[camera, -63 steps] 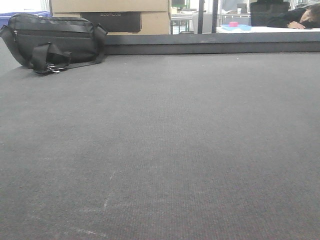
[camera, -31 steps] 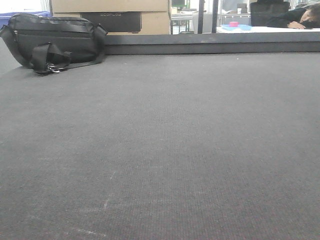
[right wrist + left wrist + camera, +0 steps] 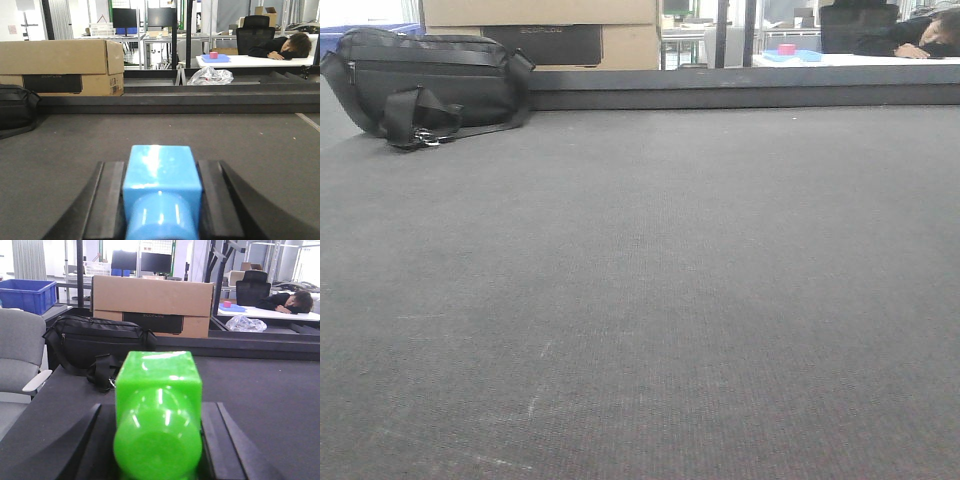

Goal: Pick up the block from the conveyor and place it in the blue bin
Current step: 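Turn the base away from the conveyor holding both blocks, then drive the base along the red conveyor frame toward the bin shelf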

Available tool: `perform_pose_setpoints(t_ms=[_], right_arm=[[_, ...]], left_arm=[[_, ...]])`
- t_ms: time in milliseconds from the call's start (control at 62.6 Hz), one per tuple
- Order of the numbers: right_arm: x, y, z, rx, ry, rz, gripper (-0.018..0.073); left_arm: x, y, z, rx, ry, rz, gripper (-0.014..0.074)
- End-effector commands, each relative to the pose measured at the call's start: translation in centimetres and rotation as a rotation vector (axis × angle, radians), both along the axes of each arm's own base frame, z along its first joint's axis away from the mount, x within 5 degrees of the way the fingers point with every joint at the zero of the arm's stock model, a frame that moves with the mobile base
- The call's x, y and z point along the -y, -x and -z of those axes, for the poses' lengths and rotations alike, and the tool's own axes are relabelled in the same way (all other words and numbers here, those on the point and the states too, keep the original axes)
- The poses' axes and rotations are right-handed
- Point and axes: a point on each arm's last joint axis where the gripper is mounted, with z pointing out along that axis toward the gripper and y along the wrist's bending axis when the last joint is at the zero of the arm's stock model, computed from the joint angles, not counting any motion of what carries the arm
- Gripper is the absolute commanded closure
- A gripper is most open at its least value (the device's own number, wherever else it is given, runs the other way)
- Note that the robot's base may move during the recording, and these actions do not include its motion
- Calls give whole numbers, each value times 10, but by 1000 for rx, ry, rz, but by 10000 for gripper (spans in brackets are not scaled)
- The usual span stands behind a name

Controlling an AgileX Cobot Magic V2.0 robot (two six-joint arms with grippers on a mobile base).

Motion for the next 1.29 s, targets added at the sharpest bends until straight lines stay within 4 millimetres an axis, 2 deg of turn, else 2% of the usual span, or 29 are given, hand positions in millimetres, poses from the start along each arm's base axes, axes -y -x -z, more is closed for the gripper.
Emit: perform_pose_setpoints(t_ms=[0, 1277], right_arm=[[0, 1, -4, 28, 5, 3, 721], [0, 1, -4, 32, 5, 4, 721]], left_arm=[[0, 2, -2, 23, 2, 5, 708], [0, 2, -2, 23, 2, 5, 708]])
